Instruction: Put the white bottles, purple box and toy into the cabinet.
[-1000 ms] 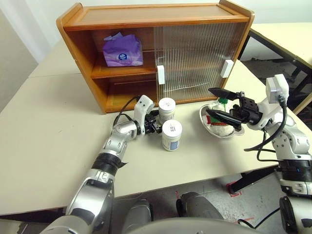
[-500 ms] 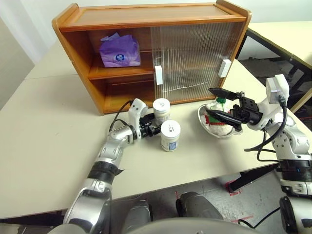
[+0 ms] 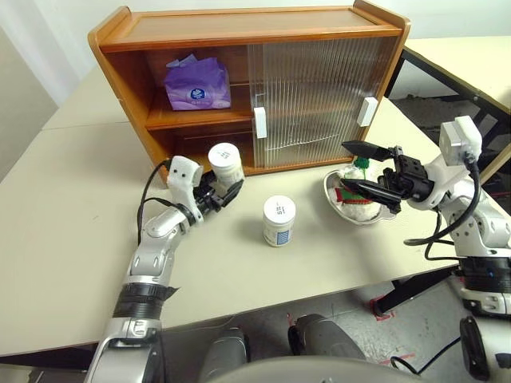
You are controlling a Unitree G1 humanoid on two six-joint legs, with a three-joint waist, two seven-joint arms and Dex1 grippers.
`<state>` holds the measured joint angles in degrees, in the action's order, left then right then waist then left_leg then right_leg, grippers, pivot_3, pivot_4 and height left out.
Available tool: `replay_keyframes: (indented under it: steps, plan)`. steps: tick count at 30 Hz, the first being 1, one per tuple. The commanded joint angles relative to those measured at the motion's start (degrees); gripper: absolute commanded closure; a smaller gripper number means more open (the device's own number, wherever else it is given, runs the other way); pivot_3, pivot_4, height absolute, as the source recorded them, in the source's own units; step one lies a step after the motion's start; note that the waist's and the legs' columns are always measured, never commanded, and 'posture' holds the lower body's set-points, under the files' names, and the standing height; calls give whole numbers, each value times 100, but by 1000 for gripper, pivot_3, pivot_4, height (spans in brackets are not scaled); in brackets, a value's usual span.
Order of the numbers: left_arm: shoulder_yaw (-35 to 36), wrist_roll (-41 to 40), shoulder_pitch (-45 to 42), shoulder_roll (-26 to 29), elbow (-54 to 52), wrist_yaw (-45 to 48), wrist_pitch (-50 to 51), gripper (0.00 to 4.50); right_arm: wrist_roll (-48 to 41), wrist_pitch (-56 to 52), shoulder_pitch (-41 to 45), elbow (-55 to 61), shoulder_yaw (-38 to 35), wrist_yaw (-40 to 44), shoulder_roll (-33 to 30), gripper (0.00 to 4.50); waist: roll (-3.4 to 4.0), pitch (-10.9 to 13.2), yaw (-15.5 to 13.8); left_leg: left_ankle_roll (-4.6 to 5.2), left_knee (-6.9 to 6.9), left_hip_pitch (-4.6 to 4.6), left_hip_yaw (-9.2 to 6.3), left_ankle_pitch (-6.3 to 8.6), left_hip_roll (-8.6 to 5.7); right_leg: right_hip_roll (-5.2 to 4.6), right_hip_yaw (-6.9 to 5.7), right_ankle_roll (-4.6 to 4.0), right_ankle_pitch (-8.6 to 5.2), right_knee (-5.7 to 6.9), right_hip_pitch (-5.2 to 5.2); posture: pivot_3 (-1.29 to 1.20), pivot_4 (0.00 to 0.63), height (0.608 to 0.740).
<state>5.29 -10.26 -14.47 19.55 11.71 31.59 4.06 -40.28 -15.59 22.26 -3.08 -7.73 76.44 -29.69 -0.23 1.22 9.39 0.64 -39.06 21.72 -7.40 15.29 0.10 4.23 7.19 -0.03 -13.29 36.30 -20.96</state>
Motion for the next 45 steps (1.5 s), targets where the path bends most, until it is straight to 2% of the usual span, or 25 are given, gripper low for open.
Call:
replay_keyframes:
  steps: [1, 7, 28, 40, 45]
  plan:
    - [202, 98, -249, 74, 130, -399, -9, 1415, 75, 105, 28, -157, 47, 98, 25, 0, 0, 0, -3, 0, 0, 0, 0, 0, 0, 0, 0, -2, 1, 0, 0, -217, 2, 740]
    - [305, 217, -564, 152, 664, -836, 44, 1415, 153, 216, -82, -191, 37, 95, 36, 0, 0, 0, -1, 0, 2, 0, 1, 0, 0, -1, 2, -12, 7, 0, -1, -225, 5, 740]
    - [150, 395, -1951, -65, 2611, -1093, -34, 1415, 127, 156, -148, 58, 17, -235, 36, 0, -3, -1, 9, 4, 0, 3, 0, -2, -42, -3, 4, 0, 9, -1, 0, -244, 0, 740]
    - [149, 518, -2621, -47, 3820, -1325, -231, 1415, 113, 232, -319, 144, -27, -305, 46, 0, -3, -1, 74, 20, -1, 4, -1, -13, -53, -8, 11, 36, 7, -4, 3, -260, 0, 740]
    - [140, 533, -2807, -64, 4149, -1360, -342, 1415, 116, 232, -307, 144, -11, -299, 45, 0, -4, 0, 106, 20, -1, 4, -2, -25, -59, -8, 11, 75, -3, -4, 5, -257, 0, 740]
